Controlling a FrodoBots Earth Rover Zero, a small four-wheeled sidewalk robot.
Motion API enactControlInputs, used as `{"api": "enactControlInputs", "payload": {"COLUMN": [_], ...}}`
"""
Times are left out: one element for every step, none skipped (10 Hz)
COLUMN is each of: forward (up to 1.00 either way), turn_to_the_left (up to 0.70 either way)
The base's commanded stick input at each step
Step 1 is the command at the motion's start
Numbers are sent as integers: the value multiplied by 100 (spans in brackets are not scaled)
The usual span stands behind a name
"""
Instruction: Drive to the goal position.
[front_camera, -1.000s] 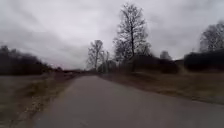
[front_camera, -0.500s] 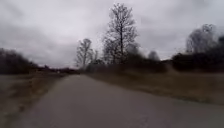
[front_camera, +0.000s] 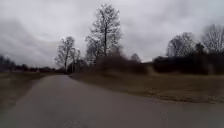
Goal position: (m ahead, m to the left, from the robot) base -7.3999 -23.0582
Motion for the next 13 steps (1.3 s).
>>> {"api": "enactControlInputs", "payload": {"forward": [23, 23, 23, 23, 23, 23, 23, 23, 23, 23, 23, 23, 23], "turn_to_the_left": [-92, -92, -92, -92, -92, -92, -94, -94, -94, -94, -94, -94, -94]}}
